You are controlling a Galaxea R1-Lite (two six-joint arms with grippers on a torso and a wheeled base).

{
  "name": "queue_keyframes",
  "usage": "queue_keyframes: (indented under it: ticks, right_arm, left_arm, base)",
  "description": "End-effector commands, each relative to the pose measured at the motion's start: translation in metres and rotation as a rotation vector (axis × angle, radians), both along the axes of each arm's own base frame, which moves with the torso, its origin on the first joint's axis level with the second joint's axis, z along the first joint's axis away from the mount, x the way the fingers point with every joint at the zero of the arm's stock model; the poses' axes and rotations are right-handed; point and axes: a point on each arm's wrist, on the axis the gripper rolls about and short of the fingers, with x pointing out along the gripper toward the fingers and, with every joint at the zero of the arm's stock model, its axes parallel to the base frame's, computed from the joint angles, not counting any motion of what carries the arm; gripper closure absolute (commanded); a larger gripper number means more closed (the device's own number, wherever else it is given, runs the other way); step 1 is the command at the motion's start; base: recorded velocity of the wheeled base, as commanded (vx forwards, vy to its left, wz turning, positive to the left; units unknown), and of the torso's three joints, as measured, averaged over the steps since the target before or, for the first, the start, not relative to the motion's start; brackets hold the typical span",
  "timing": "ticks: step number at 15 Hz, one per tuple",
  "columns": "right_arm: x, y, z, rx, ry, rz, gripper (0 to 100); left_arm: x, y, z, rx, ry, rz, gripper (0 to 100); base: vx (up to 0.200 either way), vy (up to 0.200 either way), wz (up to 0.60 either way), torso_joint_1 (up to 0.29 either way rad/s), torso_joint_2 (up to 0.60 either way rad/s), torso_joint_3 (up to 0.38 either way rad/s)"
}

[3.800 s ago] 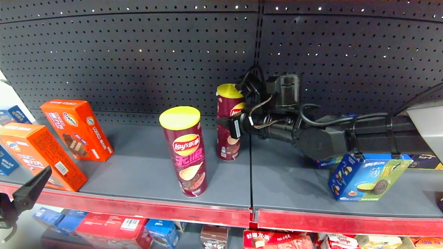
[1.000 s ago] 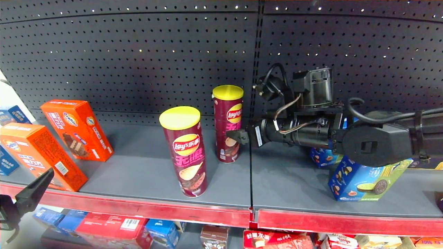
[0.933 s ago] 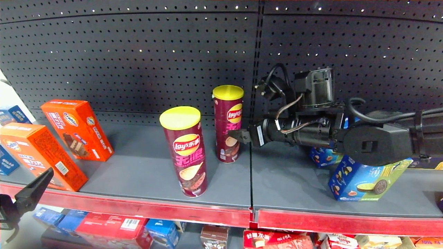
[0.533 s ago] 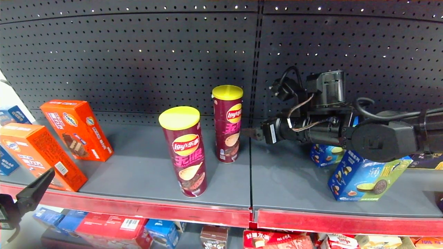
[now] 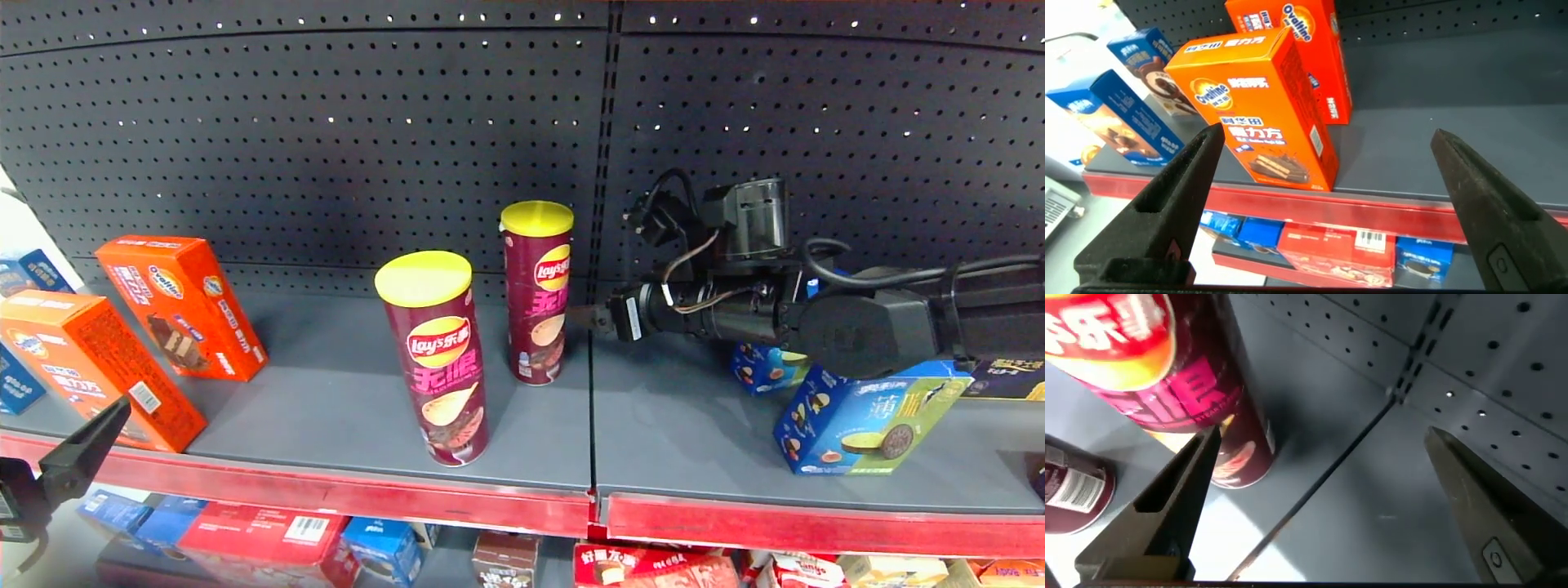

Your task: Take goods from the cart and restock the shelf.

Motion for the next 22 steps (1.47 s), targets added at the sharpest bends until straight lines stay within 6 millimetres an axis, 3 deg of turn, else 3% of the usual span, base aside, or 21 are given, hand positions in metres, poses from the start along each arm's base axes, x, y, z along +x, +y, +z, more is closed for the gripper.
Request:
queue_keyframes:
  ticks: [1,5,16,20,21,22]
  right_arm:
    - [0.007,0.006,-0.011,-0.013,0.017,0.004,0]
    - [0.012,0.011,-0.012,-0.010,0.014,0.007,0]
    - [0.000,0.017,-0.011,-0.014,0.016,0.011,0]
    - [-0.037,-0.002,0.024,0.047,-0.016,0.019,0]
    - [-0.037,-0.002,0.024,0.047,-0.016,0.019,0]
    - [-0.067,-0.014,0.042,0.081,-0.032,0.035,0]
  left_arm:
    - [0.000,0.000,0.000,0.000,0.002,0.001,0]
    - [0.001,0.000,0.000,0.000,0.002,0.001,0]
    - [0.000,0.000,-0.002,0.000,0.006,0.001,0]
    - [0.000,0.000,-0.006,0.000,0.025,-0.002,0]
    - [0.000,0.000,-0.006,0.000,0.025,-0.002,0]
    - [0.000,0.000,-0.011,-0.001,0.041,-0.010,0]
  base:
    - [0.000,0.000,0.00,0.000,0.00,0.000]
    - [0.000,0.000,0.00,0.000,0.00,0.000]
    - [0.000,0.000,0.00,0.000,0.00,0.000]
    - [0.000,0.000,0.00,0.000,0.00,0.000]
    - [0.000,0.000,0.00,0.000,0.00,0.000]
    - [0.000,0.000,0.00,0.000,0.00,0.000]
